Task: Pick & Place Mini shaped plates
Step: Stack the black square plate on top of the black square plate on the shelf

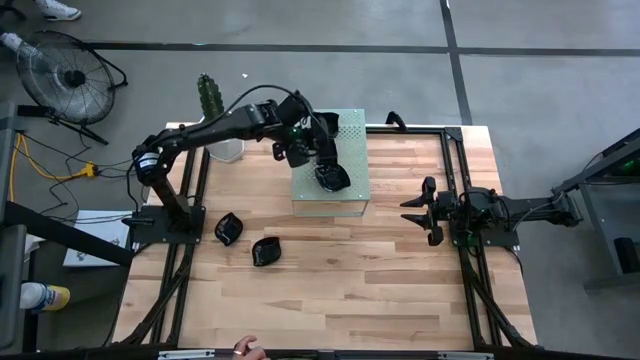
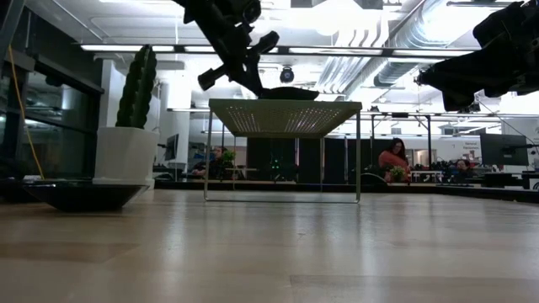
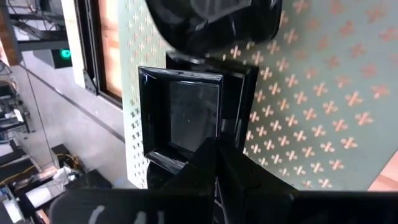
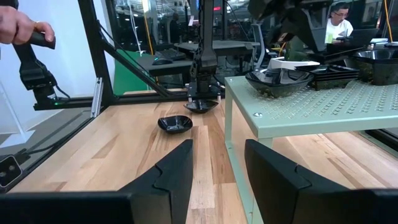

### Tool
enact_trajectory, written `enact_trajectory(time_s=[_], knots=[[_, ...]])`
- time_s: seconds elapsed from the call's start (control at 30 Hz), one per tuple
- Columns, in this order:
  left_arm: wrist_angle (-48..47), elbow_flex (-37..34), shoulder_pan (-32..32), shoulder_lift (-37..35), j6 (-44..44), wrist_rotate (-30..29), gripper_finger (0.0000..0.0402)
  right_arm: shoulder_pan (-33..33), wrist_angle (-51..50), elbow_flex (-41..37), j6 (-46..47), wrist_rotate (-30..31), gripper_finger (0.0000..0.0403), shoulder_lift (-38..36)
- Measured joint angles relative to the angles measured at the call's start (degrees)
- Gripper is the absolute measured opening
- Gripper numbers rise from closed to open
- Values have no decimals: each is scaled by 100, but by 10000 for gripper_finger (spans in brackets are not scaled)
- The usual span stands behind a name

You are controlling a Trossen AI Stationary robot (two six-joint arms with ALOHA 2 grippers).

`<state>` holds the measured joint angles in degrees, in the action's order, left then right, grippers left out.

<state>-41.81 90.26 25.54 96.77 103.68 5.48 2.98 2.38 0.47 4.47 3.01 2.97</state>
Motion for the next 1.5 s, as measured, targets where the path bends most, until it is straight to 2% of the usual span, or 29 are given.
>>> enact_trajectory(time_s=[0.3,0.8,1.17,1.5], knots=[[220,-288,-2,0,122,-60,0,0,0,2,0,0,140,0],[278,-302,-4,-2,129,-28,1,1,1,1,-1,0,140,-1],[272,-302,-4,-4,127,-29,53,1,0,1,-1,0,140,0],[266,-308,-7,-65,84,-56,58,1,0,1,-1,0,140,-1]])
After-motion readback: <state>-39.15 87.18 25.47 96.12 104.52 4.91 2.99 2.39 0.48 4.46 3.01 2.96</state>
